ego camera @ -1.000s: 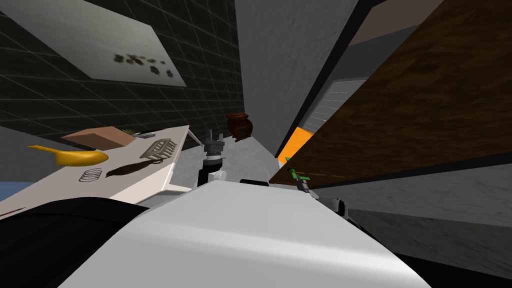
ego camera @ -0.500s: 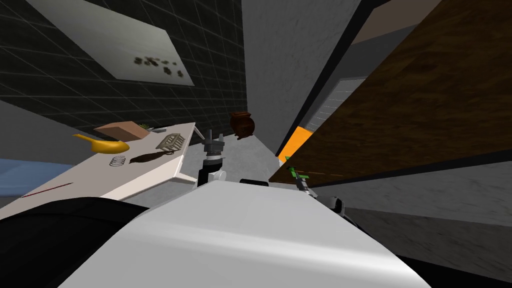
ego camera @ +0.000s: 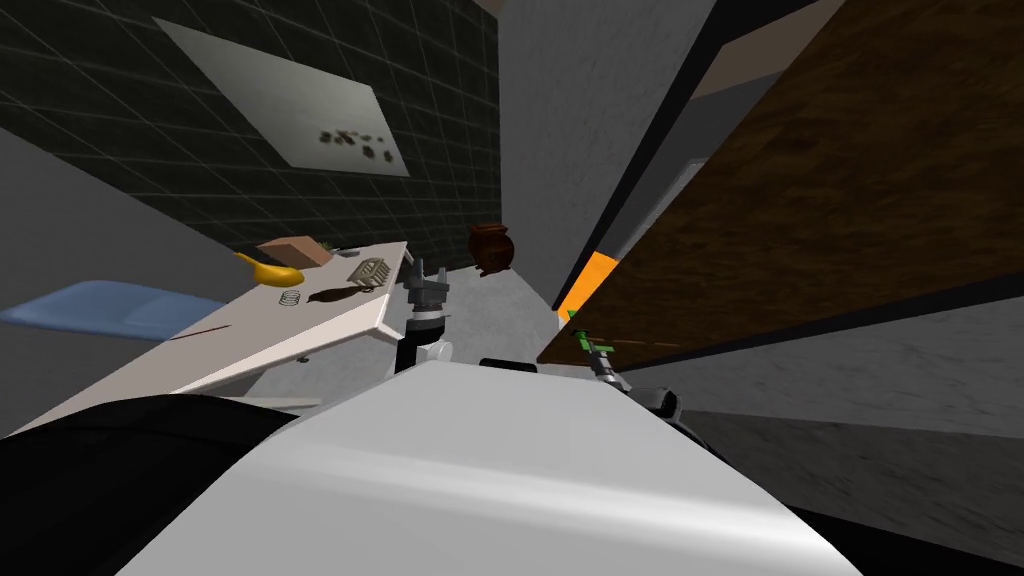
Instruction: Pull the door open
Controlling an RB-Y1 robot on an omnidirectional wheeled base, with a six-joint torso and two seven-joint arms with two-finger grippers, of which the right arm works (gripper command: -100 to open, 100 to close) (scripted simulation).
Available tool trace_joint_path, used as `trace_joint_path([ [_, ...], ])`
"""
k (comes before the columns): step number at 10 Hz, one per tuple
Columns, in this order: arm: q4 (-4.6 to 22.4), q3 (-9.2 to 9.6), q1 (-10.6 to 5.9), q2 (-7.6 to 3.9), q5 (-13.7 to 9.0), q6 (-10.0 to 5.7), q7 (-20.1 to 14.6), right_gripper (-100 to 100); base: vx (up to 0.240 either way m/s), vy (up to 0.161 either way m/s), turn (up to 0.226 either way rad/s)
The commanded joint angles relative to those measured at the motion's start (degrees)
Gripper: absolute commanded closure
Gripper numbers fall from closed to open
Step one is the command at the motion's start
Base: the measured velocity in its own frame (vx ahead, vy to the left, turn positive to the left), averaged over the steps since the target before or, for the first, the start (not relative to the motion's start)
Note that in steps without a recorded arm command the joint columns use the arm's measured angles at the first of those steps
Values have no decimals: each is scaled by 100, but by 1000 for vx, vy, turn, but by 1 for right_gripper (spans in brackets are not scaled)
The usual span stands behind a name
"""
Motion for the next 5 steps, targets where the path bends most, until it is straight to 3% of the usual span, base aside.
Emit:
trace_joint_path([
  [1,52,94,-105,15,-23,7,6,100,-187,-78,118],
  [5,223,243,-343,-2,-85,24,10,100,-191,-70,93],
])
